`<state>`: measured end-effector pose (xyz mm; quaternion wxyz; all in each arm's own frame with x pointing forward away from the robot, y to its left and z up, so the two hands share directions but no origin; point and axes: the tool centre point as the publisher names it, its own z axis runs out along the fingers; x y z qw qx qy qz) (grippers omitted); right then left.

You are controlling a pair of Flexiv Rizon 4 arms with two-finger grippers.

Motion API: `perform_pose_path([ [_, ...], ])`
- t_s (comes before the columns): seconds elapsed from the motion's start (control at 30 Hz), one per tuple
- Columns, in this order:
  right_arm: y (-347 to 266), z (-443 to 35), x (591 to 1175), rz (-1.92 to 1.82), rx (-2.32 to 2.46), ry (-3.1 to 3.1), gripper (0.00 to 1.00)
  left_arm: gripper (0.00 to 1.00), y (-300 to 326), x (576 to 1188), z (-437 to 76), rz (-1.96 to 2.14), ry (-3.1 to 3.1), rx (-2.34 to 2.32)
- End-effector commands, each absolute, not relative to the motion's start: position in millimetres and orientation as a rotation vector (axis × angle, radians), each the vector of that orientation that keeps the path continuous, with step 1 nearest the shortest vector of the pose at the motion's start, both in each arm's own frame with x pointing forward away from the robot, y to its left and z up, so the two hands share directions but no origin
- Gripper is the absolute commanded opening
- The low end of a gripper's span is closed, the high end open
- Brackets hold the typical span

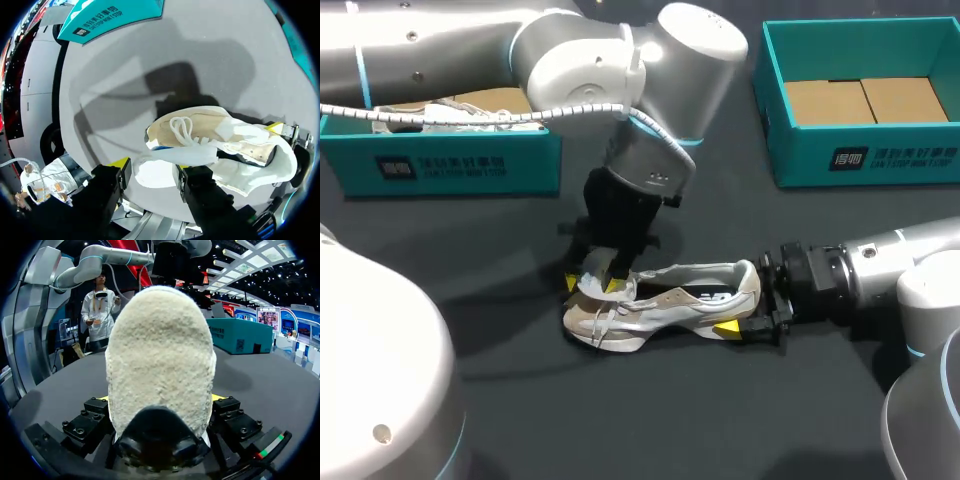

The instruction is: Take the shoe out of the shoebox, open the shoe tongue, remove and reinsert the insole, then place the shoe into the shoebox

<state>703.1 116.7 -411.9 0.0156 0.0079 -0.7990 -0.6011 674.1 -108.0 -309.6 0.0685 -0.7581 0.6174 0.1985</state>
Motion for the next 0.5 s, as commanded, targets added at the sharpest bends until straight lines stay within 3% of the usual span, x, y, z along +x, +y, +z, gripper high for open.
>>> perform_pose_path([
  [0.03,118,-412,703,-1.865,0.023,-2.49,0.0,0.53,-99,668,-266,0.346,1.767,-2.44],
  [0.37,118,-412,703,-1.865,0.023,-2.49,0.0,0.56,-139,686,-217,0.05,2.183,-2.256],
  [0.5,118,-412,703,-1.865,0.023,-2.49,0.0,0.45,-159,689,-205,-0.022,2.47,-2.072],
])
